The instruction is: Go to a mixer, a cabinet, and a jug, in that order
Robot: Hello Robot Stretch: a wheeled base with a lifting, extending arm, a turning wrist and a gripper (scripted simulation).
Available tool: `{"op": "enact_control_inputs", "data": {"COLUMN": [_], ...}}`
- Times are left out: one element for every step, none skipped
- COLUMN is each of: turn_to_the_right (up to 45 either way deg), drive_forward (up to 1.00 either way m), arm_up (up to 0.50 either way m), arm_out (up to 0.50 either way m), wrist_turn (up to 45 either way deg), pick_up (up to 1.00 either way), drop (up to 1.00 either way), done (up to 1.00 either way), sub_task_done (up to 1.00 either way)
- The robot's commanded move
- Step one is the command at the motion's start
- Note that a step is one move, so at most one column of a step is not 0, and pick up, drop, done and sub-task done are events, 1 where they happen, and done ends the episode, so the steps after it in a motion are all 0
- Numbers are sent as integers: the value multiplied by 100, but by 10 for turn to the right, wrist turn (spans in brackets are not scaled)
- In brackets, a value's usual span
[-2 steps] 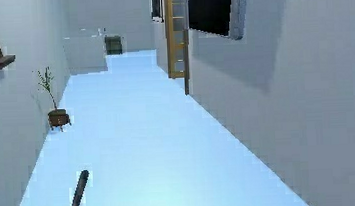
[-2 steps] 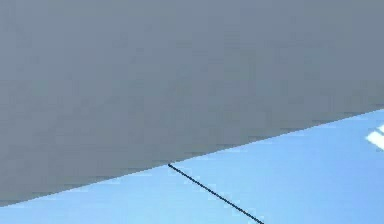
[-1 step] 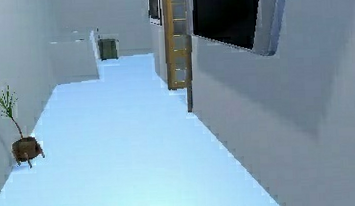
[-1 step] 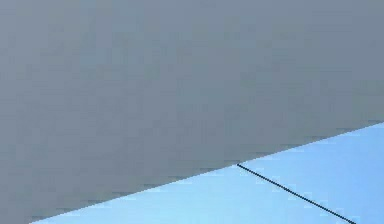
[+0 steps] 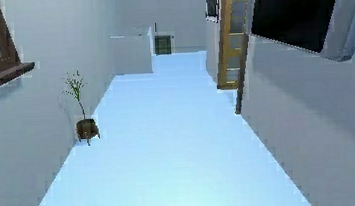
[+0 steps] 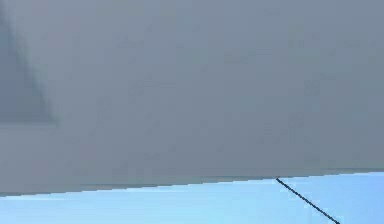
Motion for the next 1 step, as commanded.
{"op": "enact_control_inputs", "data": {"turn_to_the_right": [0], "drive_forward": [100], "arm_up": [0], "arm_out": [0], "wrist_turn": [0], "pick_up": [0], "drop": [0], "done": [0], "sub_task_done": [0]}}
